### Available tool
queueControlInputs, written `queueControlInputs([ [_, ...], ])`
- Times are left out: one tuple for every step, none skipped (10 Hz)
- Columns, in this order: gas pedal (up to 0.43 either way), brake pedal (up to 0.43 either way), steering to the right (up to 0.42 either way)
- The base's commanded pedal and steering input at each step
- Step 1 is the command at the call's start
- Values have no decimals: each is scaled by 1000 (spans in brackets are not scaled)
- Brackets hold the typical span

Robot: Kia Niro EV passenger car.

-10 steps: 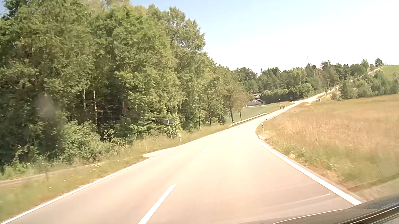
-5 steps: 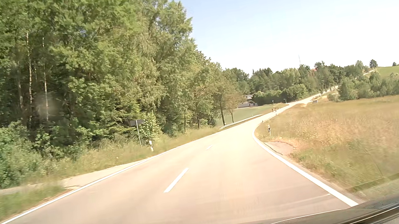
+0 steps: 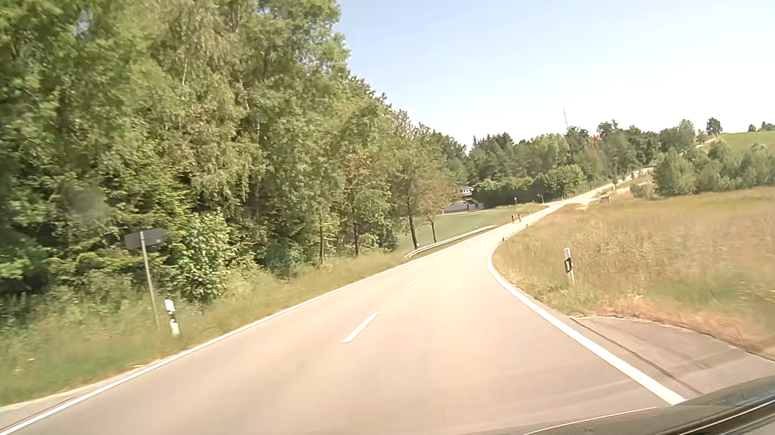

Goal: Follow the waypoints while adhering to traffic rules and regulations

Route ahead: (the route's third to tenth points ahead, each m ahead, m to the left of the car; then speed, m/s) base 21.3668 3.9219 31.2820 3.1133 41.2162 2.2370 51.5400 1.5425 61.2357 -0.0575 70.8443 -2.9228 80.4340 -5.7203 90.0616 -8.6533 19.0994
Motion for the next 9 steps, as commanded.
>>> queueControlInputs([
  [138,0,18],
  [150,0,18],
  [150,0,18],
  [150,0,18],
  [157,0,17],
  [169,0,16],
  [169,0,15],
  [169,0,14],
  [169,0,14],
])
